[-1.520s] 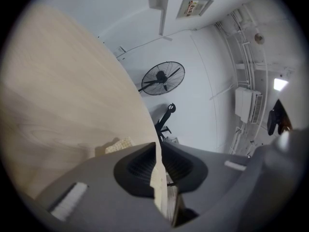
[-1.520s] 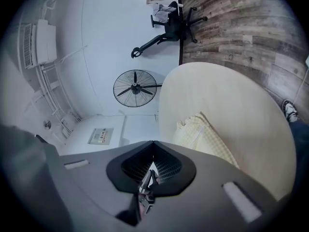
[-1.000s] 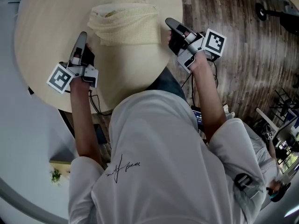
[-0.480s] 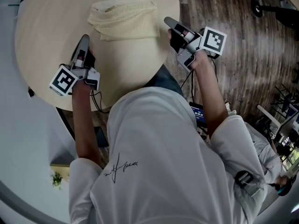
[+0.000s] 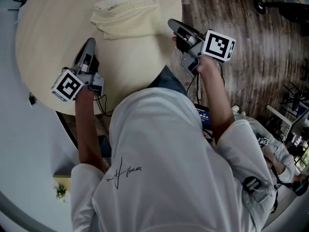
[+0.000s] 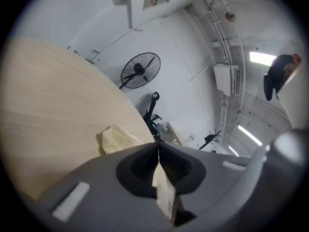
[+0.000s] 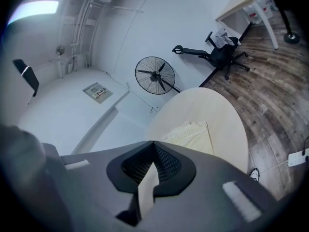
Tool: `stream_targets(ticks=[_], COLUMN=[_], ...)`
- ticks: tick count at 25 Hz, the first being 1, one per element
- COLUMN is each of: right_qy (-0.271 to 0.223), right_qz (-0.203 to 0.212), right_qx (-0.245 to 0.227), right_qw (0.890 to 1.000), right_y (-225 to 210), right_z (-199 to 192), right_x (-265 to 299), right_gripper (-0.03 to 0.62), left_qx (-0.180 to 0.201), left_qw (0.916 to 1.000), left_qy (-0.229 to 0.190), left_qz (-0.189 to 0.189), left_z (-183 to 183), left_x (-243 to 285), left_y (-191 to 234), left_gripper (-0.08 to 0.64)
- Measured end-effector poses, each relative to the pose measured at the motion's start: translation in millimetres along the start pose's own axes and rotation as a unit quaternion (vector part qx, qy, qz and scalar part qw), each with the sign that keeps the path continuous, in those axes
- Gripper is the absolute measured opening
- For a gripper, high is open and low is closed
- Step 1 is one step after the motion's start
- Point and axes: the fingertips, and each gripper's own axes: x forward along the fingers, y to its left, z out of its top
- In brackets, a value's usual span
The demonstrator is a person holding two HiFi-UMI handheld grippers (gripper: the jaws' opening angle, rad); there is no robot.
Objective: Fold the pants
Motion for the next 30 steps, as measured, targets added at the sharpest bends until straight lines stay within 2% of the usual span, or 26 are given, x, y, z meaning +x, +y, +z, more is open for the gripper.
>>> stream_targets(ticks=[2,6,14,20,25,28,30], right_qy=[-0.005,-0.014,-0.034,-0.061,-0.077,-0.087,-0.093], right_qz=[-0.010,-0.045,-0.101,-0.139,-0.155,-0.165,-0.172], right_qx=[-0.017,-0.043,-0.122,-0.161,-0.206,-0.237,-0.256], right_qw=[1.000,0.998,0.987,0.975,0.963,0.954,0.947], right_y=[5.2,9.3,25.1,35.0,52.8,62.9,69.7], right_z=[-2.5,-9.8,-18.4,-28.4,-42.5,-45.6,-48.8], right_x=[-7.1,-24.1,-52.9,-70.4,-75.5,-77.6,-78.7], right_gripper=[0.000,0.000,0.000,0.000,-0.002,-0.002,-0.002], left_qx=[0.010,0.054,0.076,0.107,0.124,0.158,0.192], left_qw=[0.9999,0.9985,0.9971,0.9942,0.9922,0.9873,0.9806], left_qy=[0.004,0.005,0.005,0.011,0.006,0.000,-0.003], left_qz=[-0.005,0.003,0.005,-0.008,0.000,0.021,0.041], left_z=[-2.1,-4.9,-16.8,-29.7,-34.6,-33.1,-31.2], left_x=[-4.2,-13.4,-33.1,-42.8,-57.7,-65.5,-72.4], left_y=[-4.4,-7.3,-24.8,-34.1,-36.5,-37.8,-39.4], left_gripper=[0.060,0.060,0.060,0.057,0.057,0.055,0.055])
